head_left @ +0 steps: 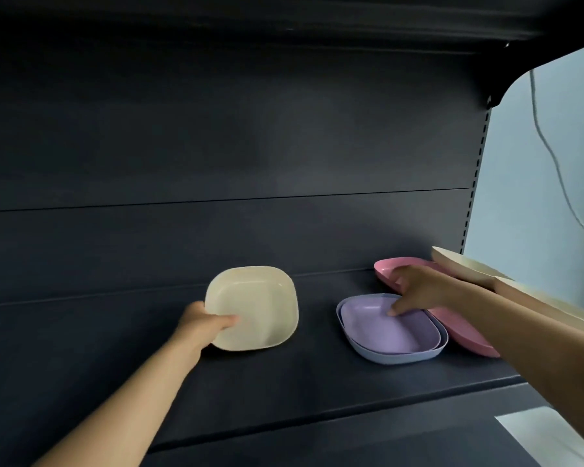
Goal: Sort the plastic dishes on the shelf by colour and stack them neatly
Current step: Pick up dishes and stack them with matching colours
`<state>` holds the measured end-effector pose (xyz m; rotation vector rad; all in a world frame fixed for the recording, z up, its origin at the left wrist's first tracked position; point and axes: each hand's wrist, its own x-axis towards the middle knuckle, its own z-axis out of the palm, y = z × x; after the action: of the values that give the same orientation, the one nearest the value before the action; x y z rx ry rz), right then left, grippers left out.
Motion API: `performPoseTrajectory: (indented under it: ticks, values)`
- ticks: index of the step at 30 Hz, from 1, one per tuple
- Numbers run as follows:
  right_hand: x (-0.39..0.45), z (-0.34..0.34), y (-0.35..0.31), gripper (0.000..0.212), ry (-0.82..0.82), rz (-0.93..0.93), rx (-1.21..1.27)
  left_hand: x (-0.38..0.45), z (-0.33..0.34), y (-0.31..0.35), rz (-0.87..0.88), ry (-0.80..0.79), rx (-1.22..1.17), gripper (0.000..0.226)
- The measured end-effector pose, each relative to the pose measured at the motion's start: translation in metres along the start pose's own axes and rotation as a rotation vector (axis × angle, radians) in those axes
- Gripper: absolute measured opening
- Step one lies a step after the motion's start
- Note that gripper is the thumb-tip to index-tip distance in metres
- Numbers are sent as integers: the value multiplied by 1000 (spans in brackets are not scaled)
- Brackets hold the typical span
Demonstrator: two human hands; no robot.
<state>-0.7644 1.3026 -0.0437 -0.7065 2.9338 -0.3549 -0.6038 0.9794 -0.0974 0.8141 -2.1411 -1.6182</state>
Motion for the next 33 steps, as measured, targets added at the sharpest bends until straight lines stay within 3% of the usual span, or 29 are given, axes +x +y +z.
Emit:
performPoseTrajectory:
  ticks: [2,5,12,16,26,33]
  values:
    - [10,1,-1,33,-45,-32,20,-1,-7,-8,60,47,-105,31]
    - [21,4,-3,28,-99,-49,39,-4,-8,-10,96,47,-140,26]
    - [34,18,-12,35,-137,-131,182,-3,-5,-9,116,49,-155,24]
    - [39,21,-16,33,-93,-169,257,-2,-7,-10,123,45,-166,26]
    - [39,15,-21,30,45,-273,142,0,-7,-11,102,70,-192,31]
    - [29,28,-35,44,-249,-32,218,-2,-7,-10,97,63,-217,26]
